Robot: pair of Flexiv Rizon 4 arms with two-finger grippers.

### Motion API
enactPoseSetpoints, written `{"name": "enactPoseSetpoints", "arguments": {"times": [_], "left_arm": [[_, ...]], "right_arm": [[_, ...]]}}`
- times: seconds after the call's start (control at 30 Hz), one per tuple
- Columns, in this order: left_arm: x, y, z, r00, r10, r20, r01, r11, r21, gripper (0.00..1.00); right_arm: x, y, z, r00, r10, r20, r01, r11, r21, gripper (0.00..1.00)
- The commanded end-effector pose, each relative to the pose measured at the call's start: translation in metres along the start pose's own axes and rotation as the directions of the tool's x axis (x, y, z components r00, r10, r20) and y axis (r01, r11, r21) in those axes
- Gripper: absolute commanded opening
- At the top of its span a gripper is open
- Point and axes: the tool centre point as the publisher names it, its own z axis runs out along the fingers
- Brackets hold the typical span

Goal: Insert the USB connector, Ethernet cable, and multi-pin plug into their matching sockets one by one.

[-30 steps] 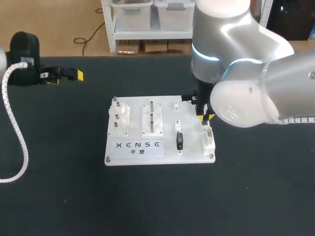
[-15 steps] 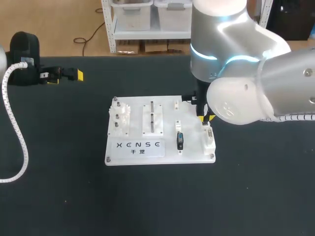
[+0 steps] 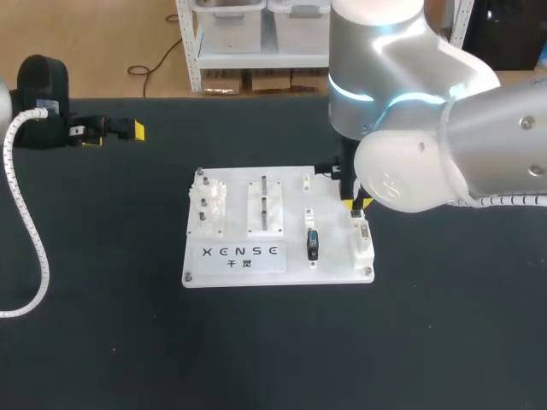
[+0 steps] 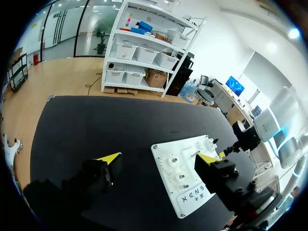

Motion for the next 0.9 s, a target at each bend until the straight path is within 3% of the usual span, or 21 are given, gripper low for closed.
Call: {"name": "enactPoseSetpoints", "arguments": {"times": [0.03, 0.53, 0.9], "left_arm": [[0.000, 0.000, 0.000, 1.000, 0.000, 0.000, 0.000, 1.000, 0.000, 1.00], [0.000, 0.000, 0.000, 1.000, 0.000, 0.000, 0.000, 1.000, 0.000, 1.00], [0.000, 0.000, 0.000, 1.000, 0.000, 0.000, 0.000, 1.000, 0.000, 1.00]], "right_arm": [[0.000, -0.001, -0.002, 1.000, -0.008, 0.019, 0.008, 1.000, -0.001, 1.00], [-0.001, 0.015, -0.046, 0.993, -0.029, 0.113, 0.033, 0.999, -0.036, 1.00], [0.015, 0.035, -0.062, 0.990, -0.066, 0.122, 0.073, 0.996, -0.053, 1.00]]}}
